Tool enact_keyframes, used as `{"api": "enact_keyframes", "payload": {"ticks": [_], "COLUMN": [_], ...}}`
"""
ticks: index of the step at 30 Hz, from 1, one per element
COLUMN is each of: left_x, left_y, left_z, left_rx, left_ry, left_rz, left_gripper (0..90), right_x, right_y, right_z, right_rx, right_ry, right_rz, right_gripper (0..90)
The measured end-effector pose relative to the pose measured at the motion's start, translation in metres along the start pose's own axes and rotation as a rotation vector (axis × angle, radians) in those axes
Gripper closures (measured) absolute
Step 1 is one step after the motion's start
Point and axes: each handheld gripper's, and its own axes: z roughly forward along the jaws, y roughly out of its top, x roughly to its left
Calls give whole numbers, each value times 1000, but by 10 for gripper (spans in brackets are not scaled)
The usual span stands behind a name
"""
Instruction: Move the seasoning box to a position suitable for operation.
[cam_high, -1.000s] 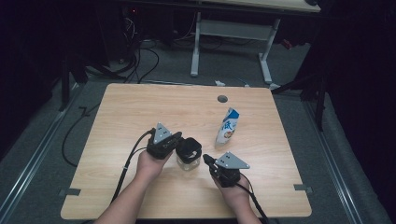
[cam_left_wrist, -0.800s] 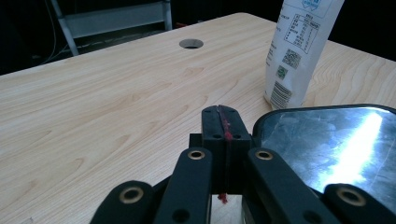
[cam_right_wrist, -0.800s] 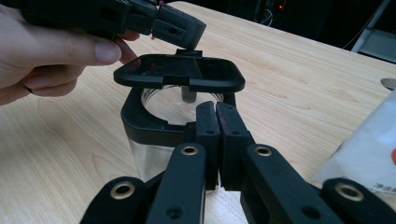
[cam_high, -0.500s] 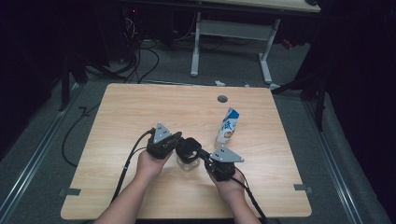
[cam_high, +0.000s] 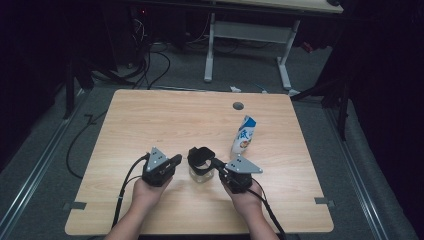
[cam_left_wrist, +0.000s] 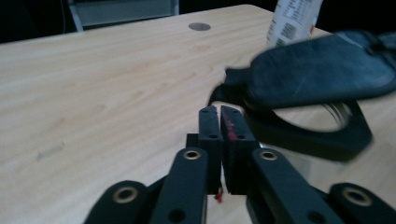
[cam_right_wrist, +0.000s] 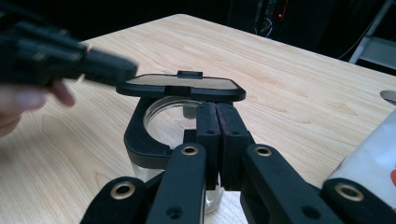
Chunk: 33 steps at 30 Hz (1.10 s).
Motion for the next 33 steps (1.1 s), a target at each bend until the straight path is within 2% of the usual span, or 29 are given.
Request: {"api": "enact_keyframes", "payload": {"ticks": [4, 9, 12, 21, 33], "left_x": [-15, -30, -36, -43, -42], "left_y": [-5, 0, 4, 9, 11], "left_z": [-4, -4, -2, 3, 3], "left_rx": [-1, -24, -27, -37, -42], "left_ry": [-44, -88, -100, -104, -96], "left_rz": [11, 19, 26, 38, 37], "left_gripper": [859, 862, 864, 875, 887], "right_x": [0, 0, 0, 0, 1], "right_y": [0, 1, 1, 1, -5], "right_z": [0, 0, -1, -2, 1], "right_rx": [0, -5, -5, -6, 10], "right_ry": [-1, -4, -5, -1, 9], "right_rz": [1, 1, 3, -1, 7], "right_gripper": [887, 887, 887, 888, 887]}}
